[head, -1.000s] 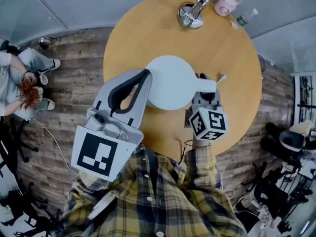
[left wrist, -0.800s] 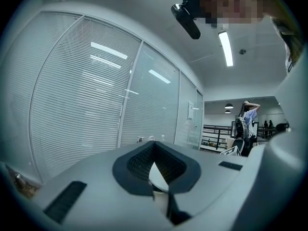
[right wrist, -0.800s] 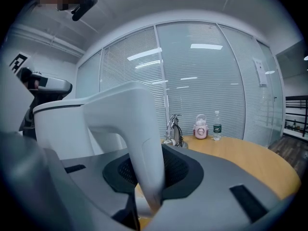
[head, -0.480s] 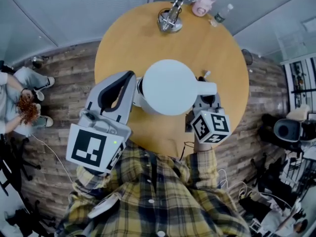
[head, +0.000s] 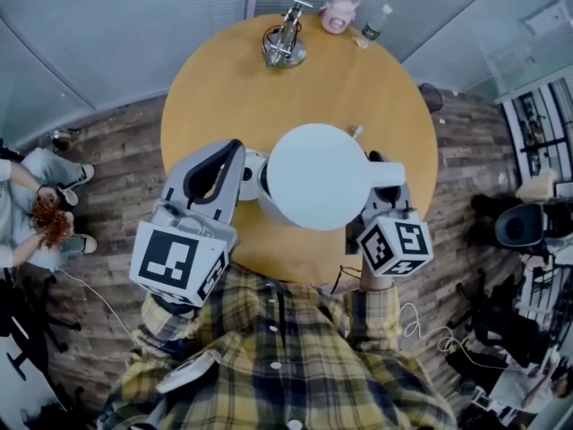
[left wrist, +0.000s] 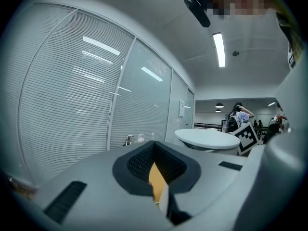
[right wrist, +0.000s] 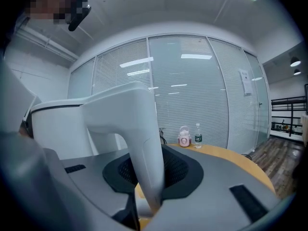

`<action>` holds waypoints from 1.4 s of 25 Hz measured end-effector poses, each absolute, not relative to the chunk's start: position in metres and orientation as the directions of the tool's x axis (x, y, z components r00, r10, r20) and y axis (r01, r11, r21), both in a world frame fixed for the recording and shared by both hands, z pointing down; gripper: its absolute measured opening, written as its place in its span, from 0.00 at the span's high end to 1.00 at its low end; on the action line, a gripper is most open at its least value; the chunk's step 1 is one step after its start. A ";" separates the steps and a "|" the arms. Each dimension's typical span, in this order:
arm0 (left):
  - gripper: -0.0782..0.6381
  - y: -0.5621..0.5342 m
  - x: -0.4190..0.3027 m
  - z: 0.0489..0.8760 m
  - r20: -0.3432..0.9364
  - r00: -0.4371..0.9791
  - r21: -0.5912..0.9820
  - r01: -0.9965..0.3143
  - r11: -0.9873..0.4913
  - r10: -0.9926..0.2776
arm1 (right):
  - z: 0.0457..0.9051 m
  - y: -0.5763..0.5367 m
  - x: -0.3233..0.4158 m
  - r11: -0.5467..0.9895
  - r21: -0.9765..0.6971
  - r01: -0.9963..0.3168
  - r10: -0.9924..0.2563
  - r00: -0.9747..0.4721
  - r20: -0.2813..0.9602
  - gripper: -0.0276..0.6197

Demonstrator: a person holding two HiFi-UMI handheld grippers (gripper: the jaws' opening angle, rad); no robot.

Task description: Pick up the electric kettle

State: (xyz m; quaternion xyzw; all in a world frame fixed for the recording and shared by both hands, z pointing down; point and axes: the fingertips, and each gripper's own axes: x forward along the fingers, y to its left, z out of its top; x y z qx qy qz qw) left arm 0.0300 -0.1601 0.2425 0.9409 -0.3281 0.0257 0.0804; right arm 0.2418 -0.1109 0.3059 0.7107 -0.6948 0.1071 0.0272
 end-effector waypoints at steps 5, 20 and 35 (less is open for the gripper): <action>0.89 -0.156 0.044 0.248 0.113 0.800 0.132 -0.600 -0.789 -0.589 | 0.296 -0.095 0.250 -0.047 -0.127 -0.991 -0.984 0.023 0.179 0.81; 0.89 -0.152 0.059 0.256 0.131 0.820 0.136 -0.571 -0.810 -0.556 | 0.290 -0.084 0.257 -0.055 -0.140 -0.989 -0.983 0.030 0.179 0.81; 0.89 -0.161 0.054 0.258 0.131 0.814 0.137 -0.581 -0.803 -0.566 | 0.285 -0.089 0.254 -0.063 -0.159 -0.985 -0.985 0.036 0.168 0.81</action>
